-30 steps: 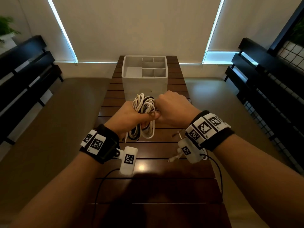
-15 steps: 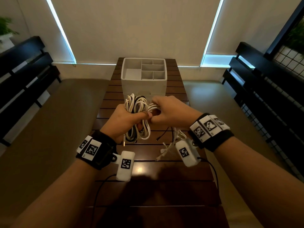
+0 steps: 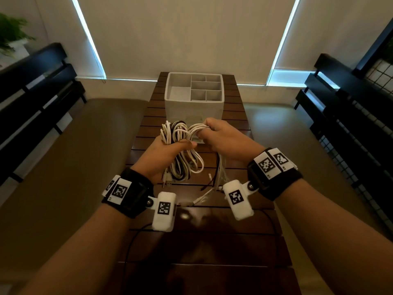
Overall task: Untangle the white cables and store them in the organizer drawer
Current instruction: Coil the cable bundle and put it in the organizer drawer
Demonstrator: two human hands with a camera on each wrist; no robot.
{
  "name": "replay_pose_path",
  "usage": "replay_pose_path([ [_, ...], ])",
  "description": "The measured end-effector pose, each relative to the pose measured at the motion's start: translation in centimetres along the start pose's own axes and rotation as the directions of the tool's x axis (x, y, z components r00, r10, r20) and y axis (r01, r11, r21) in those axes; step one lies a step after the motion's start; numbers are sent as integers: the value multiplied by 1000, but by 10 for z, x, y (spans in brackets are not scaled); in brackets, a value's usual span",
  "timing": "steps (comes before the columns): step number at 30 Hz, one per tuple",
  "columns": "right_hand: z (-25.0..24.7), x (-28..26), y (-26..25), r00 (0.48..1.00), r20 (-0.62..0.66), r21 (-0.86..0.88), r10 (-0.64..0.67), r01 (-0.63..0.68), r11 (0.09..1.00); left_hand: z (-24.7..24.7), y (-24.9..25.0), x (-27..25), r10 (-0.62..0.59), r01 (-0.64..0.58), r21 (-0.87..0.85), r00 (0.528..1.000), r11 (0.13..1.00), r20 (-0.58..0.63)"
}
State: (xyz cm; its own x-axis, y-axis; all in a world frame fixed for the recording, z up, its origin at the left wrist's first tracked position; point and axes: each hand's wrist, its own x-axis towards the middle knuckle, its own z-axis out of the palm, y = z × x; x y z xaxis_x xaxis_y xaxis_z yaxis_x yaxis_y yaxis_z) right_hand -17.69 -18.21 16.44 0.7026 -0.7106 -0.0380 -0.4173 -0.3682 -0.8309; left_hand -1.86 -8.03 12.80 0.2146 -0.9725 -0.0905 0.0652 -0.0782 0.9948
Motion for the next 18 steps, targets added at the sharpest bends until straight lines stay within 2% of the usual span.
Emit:
replay_pose_path([
  [3,8,3,-3,999,-4,110,49,-49,993,1,-1,-1,-25,26,-119,1000,993,11],
  [7,6,0,-9,994,52,258,93,-103,961,-6,-6,-1,3,3,-167,999,986,33],
  [12,3,-1,-6,992,61,504,110,-126,855,-9,-8,0,-26,33,-214,999,976,38],
  [14,7,-2,-9,989,23,576,148,-134,807,-7,-8,1,-24,27,-217,1000,976,17],
  [18,13,0,-13,974,-105,704,202,-71,706,10,-6,-7,88,-88,-141,996,986,-7],
])
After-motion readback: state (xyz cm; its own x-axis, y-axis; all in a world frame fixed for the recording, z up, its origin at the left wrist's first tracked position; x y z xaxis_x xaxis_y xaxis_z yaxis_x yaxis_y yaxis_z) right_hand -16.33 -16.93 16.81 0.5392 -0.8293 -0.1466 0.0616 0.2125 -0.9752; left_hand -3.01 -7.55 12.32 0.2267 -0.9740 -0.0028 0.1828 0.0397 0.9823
